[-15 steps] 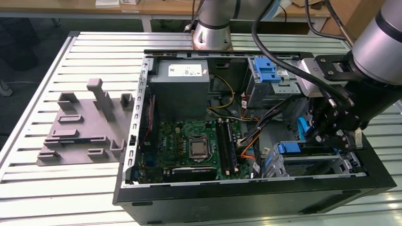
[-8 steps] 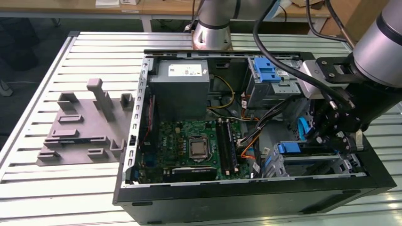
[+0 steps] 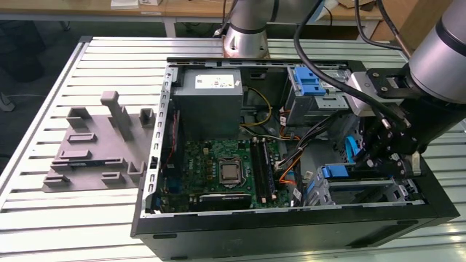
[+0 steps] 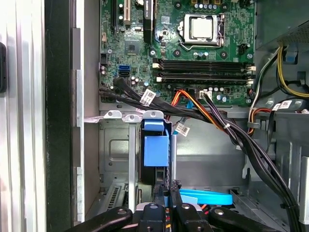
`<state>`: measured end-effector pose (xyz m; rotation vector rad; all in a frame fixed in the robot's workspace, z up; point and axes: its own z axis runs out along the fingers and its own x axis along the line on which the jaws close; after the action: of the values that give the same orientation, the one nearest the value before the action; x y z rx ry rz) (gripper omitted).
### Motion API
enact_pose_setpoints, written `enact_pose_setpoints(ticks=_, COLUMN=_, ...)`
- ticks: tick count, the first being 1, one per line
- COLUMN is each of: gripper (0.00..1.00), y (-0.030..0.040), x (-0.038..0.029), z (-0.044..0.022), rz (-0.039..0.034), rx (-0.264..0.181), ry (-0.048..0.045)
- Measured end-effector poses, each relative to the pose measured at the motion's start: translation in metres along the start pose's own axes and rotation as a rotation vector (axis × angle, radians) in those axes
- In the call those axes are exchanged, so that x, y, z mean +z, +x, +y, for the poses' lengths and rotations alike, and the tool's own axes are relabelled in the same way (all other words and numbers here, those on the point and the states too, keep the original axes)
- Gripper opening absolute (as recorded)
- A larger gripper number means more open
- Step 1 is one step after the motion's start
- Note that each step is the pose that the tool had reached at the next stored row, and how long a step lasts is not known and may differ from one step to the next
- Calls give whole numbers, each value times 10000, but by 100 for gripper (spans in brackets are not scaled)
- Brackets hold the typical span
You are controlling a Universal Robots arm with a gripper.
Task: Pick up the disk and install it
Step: 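Insert the second disk wire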
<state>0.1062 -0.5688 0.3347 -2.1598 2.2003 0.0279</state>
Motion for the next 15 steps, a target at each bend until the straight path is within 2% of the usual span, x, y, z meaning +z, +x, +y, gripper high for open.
enact_pose_setpoints(ticks=15, gripper=16, y=6, x=41, z=-9, rz=-2, rx=12, ry=1)
